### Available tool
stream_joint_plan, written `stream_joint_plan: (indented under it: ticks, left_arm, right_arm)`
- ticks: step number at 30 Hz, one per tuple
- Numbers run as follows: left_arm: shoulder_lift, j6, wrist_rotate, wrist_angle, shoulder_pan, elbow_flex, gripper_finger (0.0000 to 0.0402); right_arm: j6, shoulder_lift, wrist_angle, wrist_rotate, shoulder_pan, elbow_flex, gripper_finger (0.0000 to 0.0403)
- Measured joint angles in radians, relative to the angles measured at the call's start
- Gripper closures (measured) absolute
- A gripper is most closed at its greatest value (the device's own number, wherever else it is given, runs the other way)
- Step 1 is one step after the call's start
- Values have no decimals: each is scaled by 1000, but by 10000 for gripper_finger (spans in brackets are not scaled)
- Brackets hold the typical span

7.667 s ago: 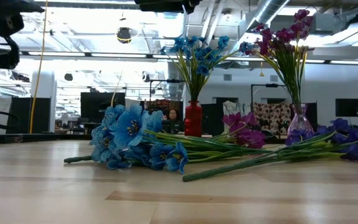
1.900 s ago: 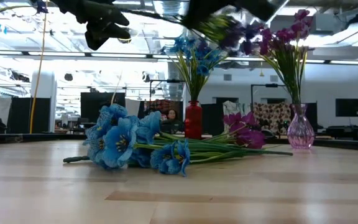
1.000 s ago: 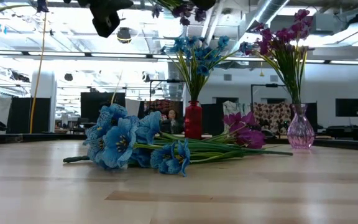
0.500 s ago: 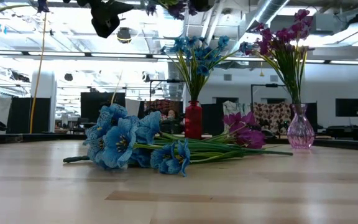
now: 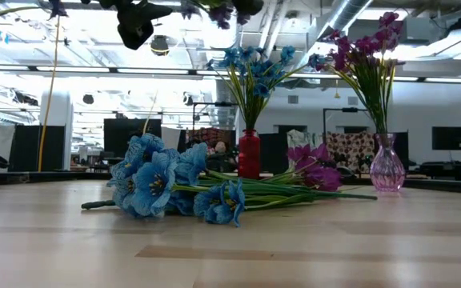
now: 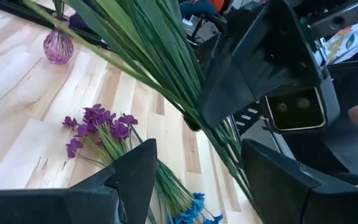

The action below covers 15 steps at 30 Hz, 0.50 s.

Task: Sort flowers into vase by color
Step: Put the dark blue flowers into the transparent vase

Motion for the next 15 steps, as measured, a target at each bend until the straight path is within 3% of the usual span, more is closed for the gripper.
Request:
stream_joint_plan:
  ticks: [15]
  left_arm:
    - [0, -18, 1, 0, 0, 0, 180]
  right_arm:
    - [1, 0, 21, -35, -53, 0, 356]
